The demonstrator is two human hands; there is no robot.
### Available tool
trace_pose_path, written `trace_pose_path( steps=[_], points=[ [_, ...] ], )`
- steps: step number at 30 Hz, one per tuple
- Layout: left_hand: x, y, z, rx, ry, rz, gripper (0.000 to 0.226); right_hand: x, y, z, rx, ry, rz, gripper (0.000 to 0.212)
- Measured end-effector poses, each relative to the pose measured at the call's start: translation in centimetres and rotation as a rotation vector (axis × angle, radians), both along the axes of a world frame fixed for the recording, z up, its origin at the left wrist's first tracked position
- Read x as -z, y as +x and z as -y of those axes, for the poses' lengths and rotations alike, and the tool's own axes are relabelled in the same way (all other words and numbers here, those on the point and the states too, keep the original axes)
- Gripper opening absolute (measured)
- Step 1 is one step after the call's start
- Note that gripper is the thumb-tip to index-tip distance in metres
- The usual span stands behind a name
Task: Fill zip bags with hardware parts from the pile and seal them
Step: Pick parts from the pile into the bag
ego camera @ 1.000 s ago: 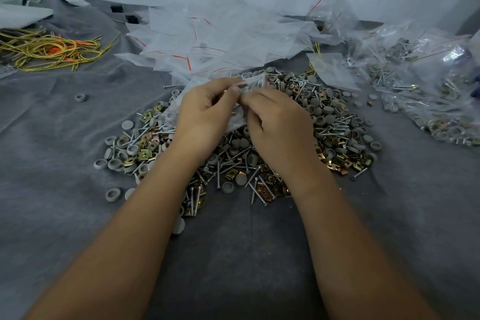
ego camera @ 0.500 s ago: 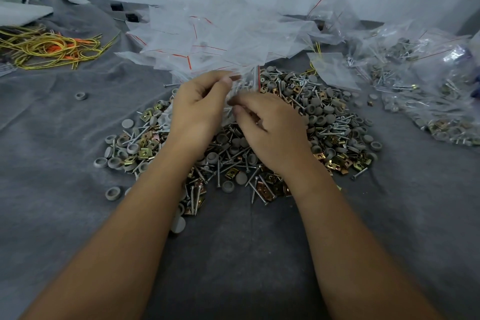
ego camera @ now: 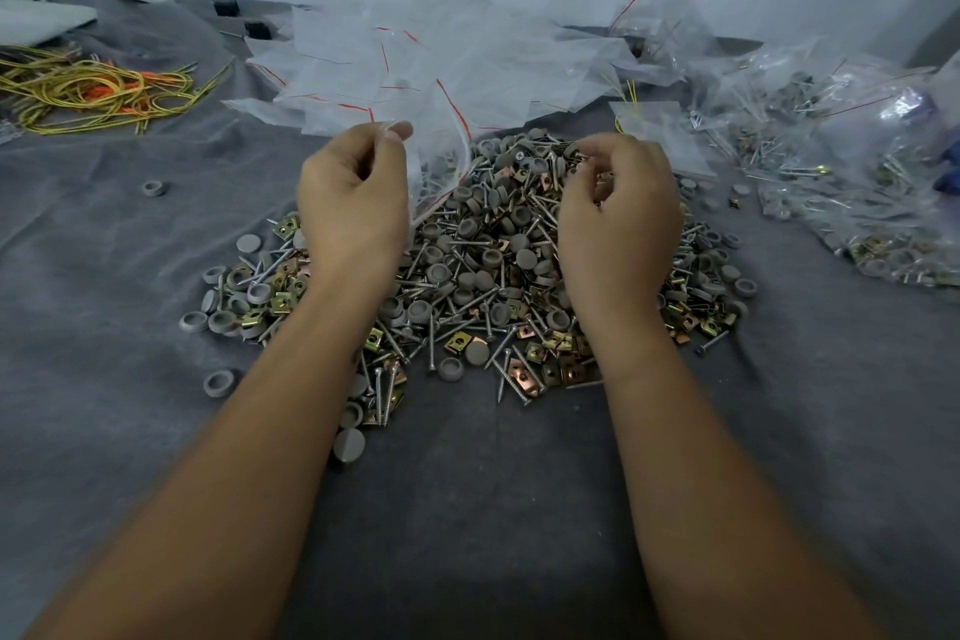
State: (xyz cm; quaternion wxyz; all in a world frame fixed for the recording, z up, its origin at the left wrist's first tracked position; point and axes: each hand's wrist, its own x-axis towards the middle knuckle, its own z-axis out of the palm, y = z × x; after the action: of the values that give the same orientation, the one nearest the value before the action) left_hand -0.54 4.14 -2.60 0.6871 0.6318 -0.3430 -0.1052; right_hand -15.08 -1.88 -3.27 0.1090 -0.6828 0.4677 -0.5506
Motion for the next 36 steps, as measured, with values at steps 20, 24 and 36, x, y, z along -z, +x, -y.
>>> trace_pose_path(
  steps=[20, 24, 36],
  points=[
    [0.2, -0.5, -0.1, 0.123, 0.080, 0.029, 0.024, 1.1, -0.3, 1.2, 0.028, 0.216, -0.485, 0.025],
    [0.1, -0.5, 0.0, 0.132, 0.083, 0.014, 0.024, 0.9, -0.3, 1.2, 0.023, 0.209, -0.437, 0.019],
    [0.3, -0.6, 0.1, 0.155, 0.094, -0.002, 0.024, 0.4, 0.1, 0.4, -0.173, 0.097, -0.164, 0.013]
  ],
)
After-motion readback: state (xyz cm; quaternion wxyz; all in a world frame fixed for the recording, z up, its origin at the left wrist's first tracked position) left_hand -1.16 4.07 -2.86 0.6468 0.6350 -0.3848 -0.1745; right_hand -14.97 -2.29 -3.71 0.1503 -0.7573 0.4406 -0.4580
